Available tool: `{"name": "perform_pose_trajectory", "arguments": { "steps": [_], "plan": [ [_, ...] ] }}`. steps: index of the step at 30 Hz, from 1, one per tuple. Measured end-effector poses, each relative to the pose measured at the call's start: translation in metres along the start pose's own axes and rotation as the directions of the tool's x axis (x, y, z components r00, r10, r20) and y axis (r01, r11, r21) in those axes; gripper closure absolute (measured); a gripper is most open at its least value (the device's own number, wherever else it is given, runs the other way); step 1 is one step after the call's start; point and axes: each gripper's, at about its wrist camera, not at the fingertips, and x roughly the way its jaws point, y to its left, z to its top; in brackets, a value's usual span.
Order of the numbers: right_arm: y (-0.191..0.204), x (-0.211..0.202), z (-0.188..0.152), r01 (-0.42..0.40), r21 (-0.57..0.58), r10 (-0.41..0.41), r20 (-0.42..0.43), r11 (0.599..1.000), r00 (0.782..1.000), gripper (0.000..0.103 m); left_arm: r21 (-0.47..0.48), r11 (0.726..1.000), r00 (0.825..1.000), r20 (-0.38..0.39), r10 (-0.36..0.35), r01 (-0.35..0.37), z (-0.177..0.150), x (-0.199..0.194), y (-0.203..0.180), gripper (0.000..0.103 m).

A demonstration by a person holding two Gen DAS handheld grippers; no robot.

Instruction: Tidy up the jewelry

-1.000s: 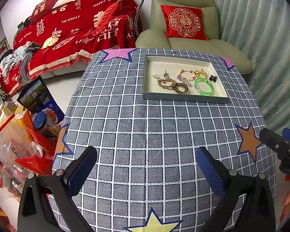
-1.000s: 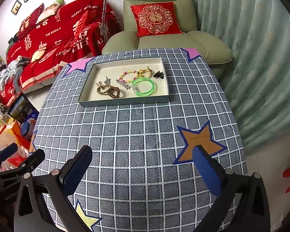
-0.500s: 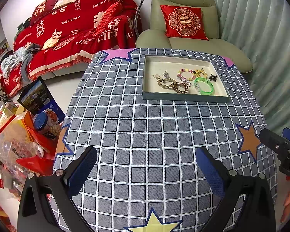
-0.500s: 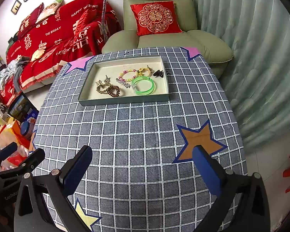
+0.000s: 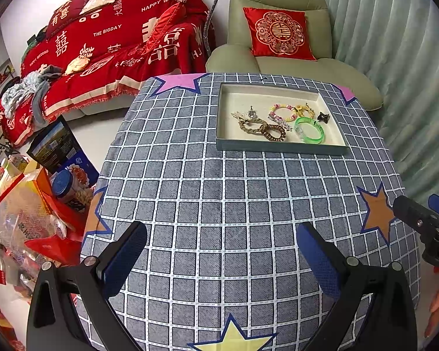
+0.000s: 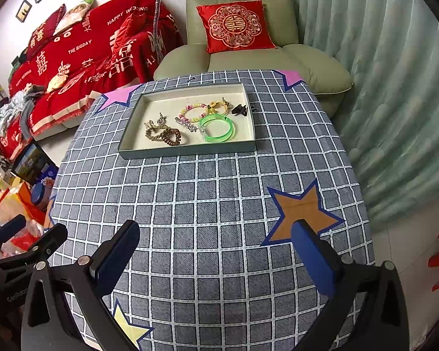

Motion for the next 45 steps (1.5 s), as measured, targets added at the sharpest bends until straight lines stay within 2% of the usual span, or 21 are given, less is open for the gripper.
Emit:
{"name": "perform_pose_trajectory", "arguments": {
  "steps": [45],
  "plan": [
    [0.001,0.003,-0.003,0.002,0.001,-0.002,-0.009,1.000,1.000,0.000,0.004,1.000,0.999,-0.033,-0.011,0.011,0.002,0.011,0.000,0.000]
  ]
}}
